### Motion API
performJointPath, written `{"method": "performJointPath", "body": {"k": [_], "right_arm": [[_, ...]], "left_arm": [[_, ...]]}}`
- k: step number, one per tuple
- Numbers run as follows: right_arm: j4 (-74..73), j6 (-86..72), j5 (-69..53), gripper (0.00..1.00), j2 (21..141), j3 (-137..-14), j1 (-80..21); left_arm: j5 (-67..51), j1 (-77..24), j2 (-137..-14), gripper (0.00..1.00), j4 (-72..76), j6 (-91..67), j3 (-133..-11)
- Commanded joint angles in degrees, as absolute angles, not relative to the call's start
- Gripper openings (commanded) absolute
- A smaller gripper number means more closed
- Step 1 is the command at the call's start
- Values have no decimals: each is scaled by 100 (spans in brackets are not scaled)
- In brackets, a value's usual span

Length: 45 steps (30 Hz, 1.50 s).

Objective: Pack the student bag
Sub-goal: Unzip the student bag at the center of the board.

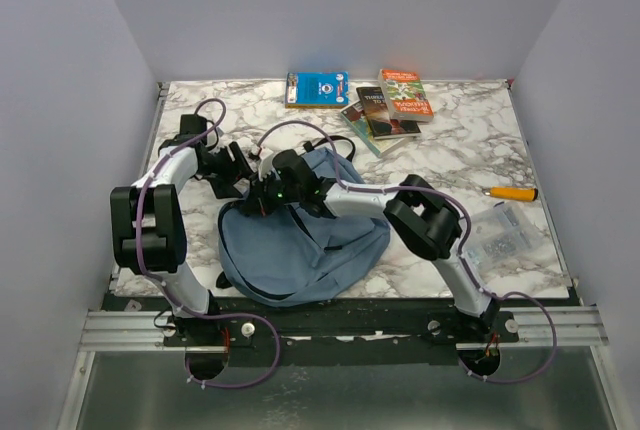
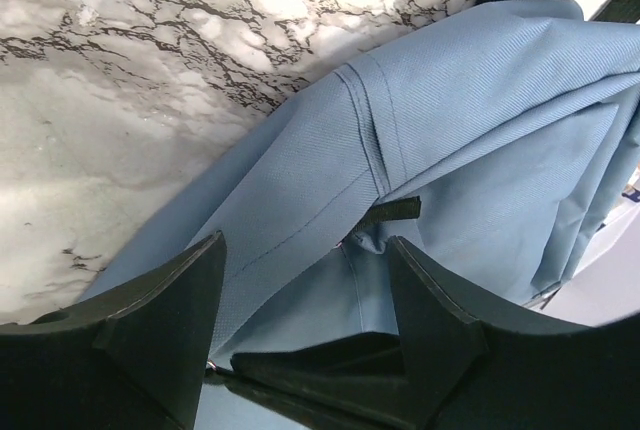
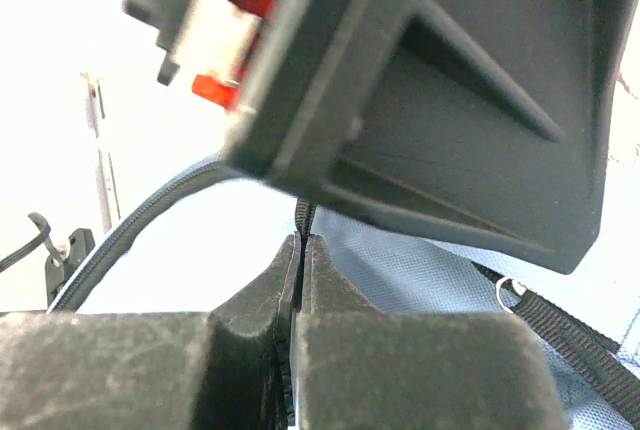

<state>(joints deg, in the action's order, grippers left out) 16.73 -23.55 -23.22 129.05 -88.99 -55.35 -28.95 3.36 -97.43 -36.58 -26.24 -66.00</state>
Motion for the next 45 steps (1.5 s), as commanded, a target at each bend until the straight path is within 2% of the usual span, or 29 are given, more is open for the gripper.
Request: {"method": "performJointPath", "body": {"k": [1, 3, 6, 9, 14, 19, 21, 26, 33, 35, 40, 45], "right_arm": [[1563, -2157, -2489, 1, 12572, -8948, -5594], [1554, -2161, -2483, 1, 12513, -8923, -5598], [1481, -2152, -2517, 1, 12466, -8935, -5599], [1518, -2169, -2538, 1, 12365, -8875, -5615], [1485, -2190, -2540, 1, 12348, -8953, -5634], [1424, -2178, -2497, 1, 12334, -9030, -5635], [1380, -2159, -2488, 1, 12331, -9073, -5636], [1305, -2150, -2516, 1, 12349, -9184, -5645], [950, -1870, -2402, 1, 12275, -9270, -5769], [719, -1708, -2357, 1, 12247, -9339, -5839], [20, -1184, -2234, 1, 12077, -9562, -6158], [-1005, -661, -1954, 1, 11731, -9710, -6793]], "left_arm": [[-2934, 330, -9832, 66, -3826, -2420, -6741], [-2523, 321, -9737, 68, -3960, -2362, -6765], [-1788, 291, -9315, 82, -3984, -2310, -6744], [-1662, 218, -9154, 87, -3934, -2230, -6688], [-2446, 18, -9683, 86, -4067, -2101, -6798], [-2753, -66, -9784, 81, -4061, -2039, -6777], [-2847, -203, -9791, 75, -4052, -1998, -6759], [-2822, -237, -9791, 37, -4052, -1942, -6762], [-2904, -79, -9739, 4, -3881, -2271, -6809], [-3256, 190, -9668, 0, -3597, -2620, -6636], [-3802, 645, -9611, 0, -2975, -3453, -6396], [-3642, 736, -9640, 0, -2782, -3816, -6491]]}}
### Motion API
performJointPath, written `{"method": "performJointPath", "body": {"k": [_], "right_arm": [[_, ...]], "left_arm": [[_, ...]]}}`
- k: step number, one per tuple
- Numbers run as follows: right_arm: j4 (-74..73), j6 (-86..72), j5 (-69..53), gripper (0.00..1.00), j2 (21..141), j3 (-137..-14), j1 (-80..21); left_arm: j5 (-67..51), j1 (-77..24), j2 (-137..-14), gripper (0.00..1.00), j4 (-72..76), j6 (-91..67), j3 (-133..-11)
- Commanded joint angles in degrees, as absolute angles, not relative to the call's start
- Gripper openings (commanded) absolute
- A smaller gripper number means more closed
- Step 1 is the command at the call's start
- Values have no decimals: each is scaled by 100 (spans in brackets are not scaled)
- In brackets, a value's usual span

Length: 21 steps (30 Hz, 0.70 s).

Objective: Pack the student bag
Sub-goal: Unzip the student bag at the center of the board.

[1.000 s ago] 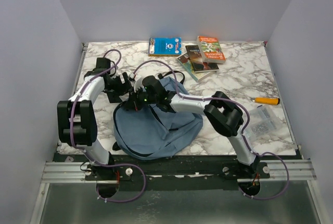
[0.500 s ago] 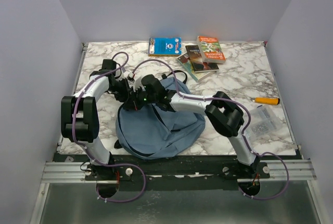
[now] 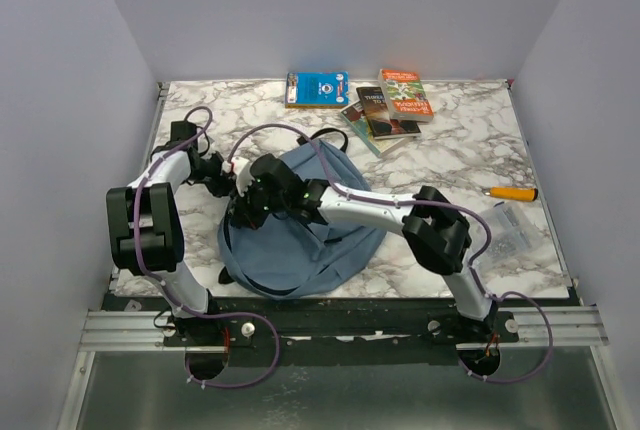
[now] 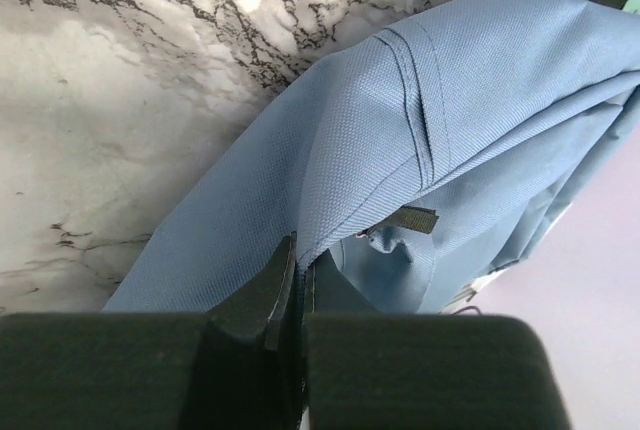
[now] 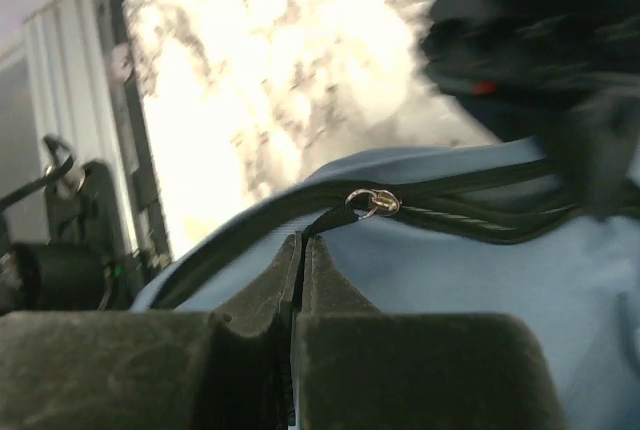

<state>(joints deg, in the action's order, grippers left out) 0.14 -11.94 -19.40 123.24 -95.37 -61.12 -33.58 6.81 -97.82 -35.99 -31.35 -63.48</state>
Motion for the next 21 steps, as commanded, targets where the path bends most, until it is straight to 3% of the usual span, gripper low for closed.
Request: {"method": "performJointPath", "body": {"k": [1, 14, 17, 19, 21], "right_arm": [[-1106, -618, -1855, 1, 11622, -9615, -6897], [-1358, -785, -1018, 1, 10181, -6995, -7584], [-1209, -877, -618, 1, 10089, -7012, -7580], [-1063, -938, -443, 1, 10103, -7162, -7575], [-874, -1052, -274, 1, 10100, -7237, -7559]], "left_arm": [[-3612, 759, -9631, 0, -2786, -3847, -6522], [-2922, 821, -9727, 2, -3492, -3318, -7305], [-2805, 734, -9413, 47, -3507, -3321, -7159], [-2687, 647, -9098, 63, -3623, -3273, -7008], [-2333, 599, -8635, 66, -3881, -3269, -6801]]}}
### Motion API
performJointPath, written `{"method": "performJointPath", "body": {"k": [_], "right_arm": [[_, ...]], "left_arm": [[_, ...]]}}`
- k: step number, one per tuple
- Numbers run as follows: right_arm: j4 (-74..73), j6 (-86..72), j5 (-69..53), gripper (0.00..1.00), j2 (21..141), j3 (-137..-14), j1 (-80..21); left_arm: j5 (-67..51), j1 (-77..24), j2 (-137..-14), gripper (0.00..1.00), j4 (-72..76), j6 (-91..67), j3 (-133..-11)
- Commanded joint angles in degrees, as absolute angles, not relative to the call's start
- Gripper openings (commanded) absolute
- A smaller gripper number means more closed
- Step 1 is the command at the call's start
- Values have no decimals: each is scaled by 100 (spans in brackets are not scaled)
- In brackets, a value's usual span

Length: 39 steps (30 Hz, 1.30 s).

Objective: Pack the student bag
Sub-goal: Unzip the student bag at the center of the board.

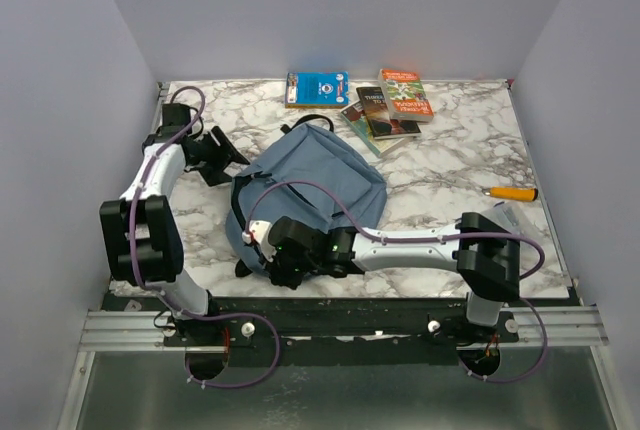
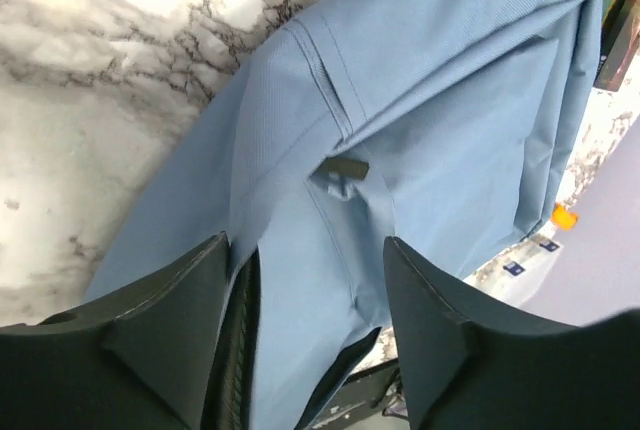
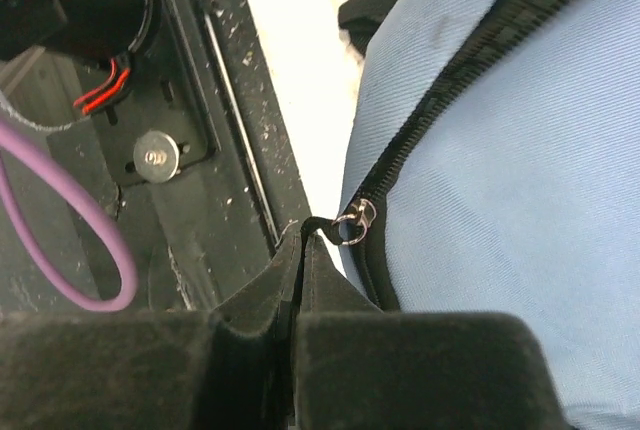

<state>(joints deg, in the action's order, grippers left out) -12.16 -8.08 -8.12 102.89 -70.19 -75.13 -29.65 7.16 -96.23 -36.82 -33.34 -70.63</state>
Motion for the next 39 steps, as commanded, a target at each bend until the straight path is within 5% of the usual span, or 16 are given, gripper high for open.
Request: {"method": "performJointPath", "body": {"k": [1, 11, 21, 24, 27, 30, 39], "right_arm": [[-719, -1099, -238, 1, 10069, -7212, -7540], [-166, -1230, -165, 1, 9938, -6886, -7515], [-53, -1314, -141, 1, 9777, -6677, -7522], [-57, -1282, -194, 0, 9796, -6669, -7519], [-342, -1264, -71, 1, 9787, -6770, -7517], [-613, -1325, 328, 1, 9600, -6637, -7519], [-1426, -2237, 1748, 1, 8809, -5318, -7384]], "left_arm": [[-2148, 595, -8369, 68, -3953, -3283, -6630], [-1198, 550, -5241, 66, -4915, -4073, -4686], [-1270, -437, -5186, 64, -4975, -5469, -4021], [-1377, -524, -5845, 54, -4585, -5301, -4128], [-1074, -506, -6428, 23, -4501, -4966, -4484], [-608, -415, -6843, 3, -4518, -4500, -4926], [-609, 642, -6931, 0, -4430, -3861, -5082]]}}
